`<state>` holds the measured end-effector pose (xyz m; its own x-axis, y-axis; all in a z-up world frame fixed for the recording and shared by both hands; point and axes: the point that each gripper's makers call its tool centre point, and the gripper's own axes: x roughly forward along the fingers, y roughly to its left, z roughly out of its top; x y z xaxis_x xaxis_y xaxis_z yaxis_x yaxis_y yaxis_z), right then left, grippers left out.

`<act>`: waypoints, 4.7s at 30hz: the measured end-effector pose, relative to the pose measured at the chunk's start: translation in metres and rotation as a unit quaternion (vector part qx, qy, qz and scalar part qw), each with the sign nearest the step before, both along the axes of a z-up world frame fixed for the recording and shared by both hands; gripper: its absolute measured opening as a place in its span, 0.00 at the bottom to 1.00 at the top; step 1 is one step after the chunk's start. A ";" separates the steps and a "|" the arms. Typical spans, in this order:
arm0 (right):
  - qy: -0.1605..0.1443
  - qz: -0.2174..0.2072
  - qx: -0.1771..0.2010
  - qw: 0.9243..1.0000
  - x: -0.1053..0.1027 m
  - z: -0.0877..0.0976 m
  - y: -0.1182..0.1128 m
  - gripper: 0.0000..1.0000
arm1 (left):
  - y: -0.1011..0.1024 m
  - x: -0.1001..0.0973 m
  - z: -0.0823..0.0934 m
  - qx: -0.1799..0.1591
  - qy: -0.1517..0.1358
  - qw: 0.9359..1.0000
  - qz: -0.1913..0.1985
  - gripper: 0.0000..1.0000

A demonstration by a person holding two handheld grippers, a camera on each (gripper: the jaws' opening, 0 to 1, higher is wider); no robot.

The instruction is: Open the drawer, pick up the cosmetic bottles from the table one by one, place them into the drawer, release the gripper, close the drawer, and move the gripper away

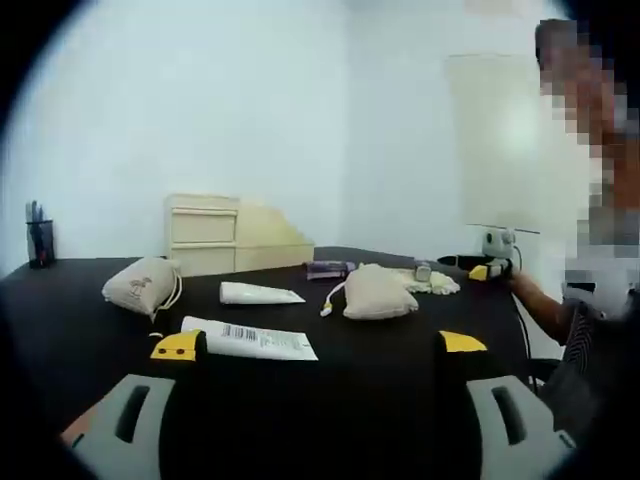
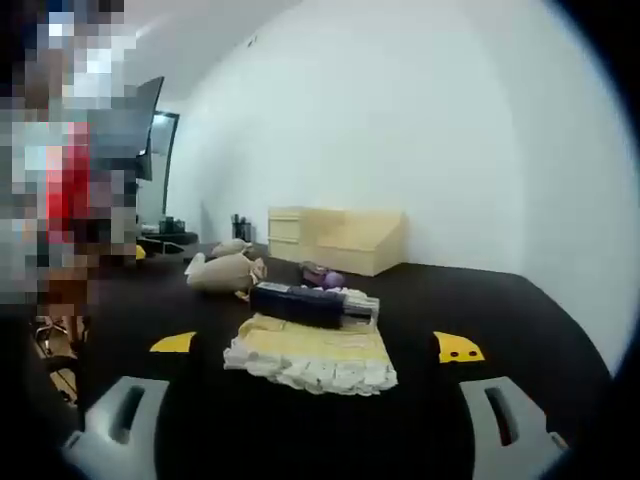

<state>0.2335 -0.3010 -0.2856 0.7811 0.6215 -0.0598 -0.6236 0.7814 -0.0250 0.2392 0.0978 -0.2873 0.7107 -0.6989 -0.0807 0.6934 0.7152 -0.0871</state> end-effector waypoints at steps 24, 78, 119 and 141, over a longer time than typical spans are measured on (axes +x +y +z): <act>0.023 0.004 -0.044 0.999 -0.003 0.034 -0.003 0.86 | -0.061 0.019 0.070 0.020 -0.019 0.999 -0.043 0.92; 0.025 0.173 -0.099 0.980 0.057 0.081 0.125 0.45 | -0.037 0.120 0.086 -0.068 -0.062 0.996 -0.001 0.76; 0.210 0.170 -0.031 0.962 0.109 0.011 0.196 0.18 | -0.039 0.113 0.087 -0.064 -0.072 0.995 -0.014 0.68; 0.265 0.205 -0.023 0.942 0.099 0.002 0.206 0.00 | -0.085 0.093 0.059 -0.012 -0.049 0.995 -0.083 0.68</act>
